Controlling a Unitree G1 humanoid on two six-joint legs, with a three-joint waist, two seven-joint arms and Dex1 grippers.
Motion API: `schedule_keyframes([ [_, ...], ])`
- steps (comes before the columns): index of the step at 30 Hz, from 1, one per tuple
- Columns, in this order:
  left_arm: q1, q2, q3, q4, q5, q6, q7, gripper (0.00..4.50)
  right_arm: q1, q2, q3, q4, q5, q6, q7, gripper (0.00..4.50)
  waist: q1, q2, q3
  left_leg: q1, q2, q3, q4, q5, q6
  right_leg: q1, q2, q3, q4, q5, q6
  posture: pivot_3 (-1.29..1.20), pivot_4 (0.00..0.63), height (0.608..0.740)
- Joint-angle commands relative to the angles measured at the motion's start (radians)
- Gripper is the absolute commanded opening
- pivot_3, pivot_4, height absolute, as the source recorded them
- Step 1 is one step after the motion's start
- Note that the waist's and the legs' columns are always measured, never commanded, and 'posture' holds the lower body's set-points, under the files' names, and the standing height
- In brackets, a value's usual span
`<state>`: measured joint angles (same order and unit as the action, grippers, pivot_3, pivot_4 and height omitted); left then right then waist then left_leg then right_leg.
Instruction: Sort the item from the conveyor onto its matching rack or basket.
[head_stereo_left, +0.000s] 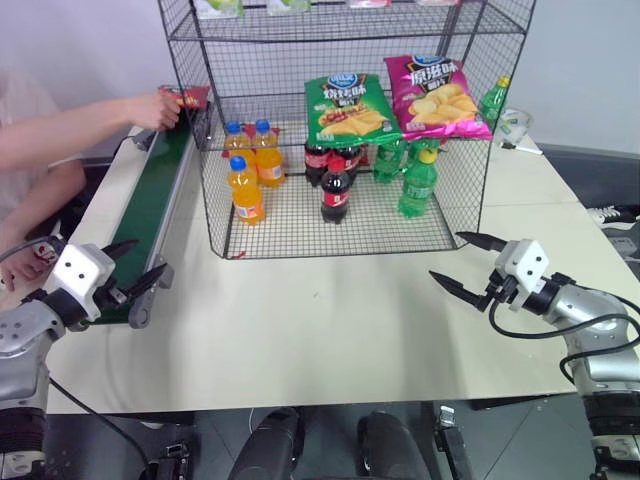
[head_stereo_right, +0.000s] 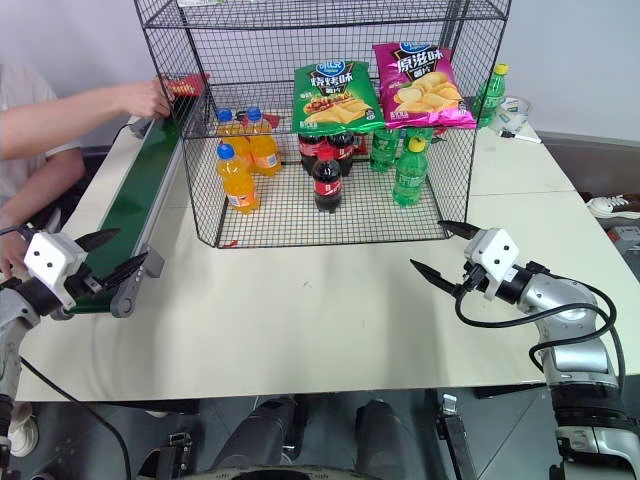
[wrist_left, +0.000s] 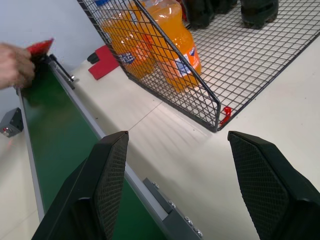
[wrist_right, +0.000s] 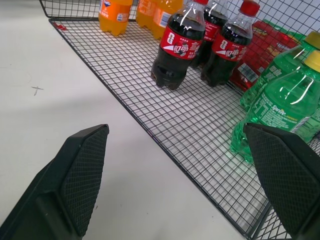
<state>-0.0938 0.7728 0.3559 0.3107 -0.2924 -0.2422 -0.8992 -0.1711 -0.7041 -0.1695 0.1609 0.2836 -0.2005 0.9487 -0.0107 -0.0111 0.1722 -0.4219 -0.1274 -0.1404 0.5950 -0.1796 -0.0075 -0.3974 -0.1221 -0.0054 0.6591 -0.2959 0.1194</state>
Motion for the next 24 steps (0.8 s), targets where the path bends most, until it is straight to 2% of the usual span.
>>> schedule_keyframes([
  [1, 0.010, 0.008, 0.015, -0.034, -0.028, 0.017, -0.011, 3.31, -0.014, -0.005, -0.007, -0.041, 0.002, 0.000, -0.008, 4.50, 0.000, 0.000, 0.000, 0.000, 0.000, 0.000, 0.000, 0.000, 0.000, 0.000, 0.000, 0.000, 0.000, 0.000, 0.000, 0.00, 0.150, 0.740],
  [11, 0.088, -0.012, 0.053, -0.092, -0.097, 0.062, -0.034, 3.31, -0.029, 0.003, 0.009, -0.069, 0.018, 0.016, 0.011, 4.50, 0.000, 0.000, 0.000, 0.000, 0.000, 0.000, 0.000, 0.000, 0.000, 0.000, 0.000, 0.000, 0.000, -0.001, -0.001, 0.00, 0.150, 0.740],
  [24, 0.123, -0.015, 0.067, -0.074, -0.056, 0.005, 0.045, 3.31, -0.066, 0.012, 0.040, -0.053, 0.017, 0.018, 0.020, 4.50, 0.000, 0.000, 0.000, 0.000, 0.000, 0.000, 0.000, 0.000, 0.000, 0.000, 0.000, 0.000, 0.000, -0.001, -0.002, 0.00, 0.150, 0.740],
])
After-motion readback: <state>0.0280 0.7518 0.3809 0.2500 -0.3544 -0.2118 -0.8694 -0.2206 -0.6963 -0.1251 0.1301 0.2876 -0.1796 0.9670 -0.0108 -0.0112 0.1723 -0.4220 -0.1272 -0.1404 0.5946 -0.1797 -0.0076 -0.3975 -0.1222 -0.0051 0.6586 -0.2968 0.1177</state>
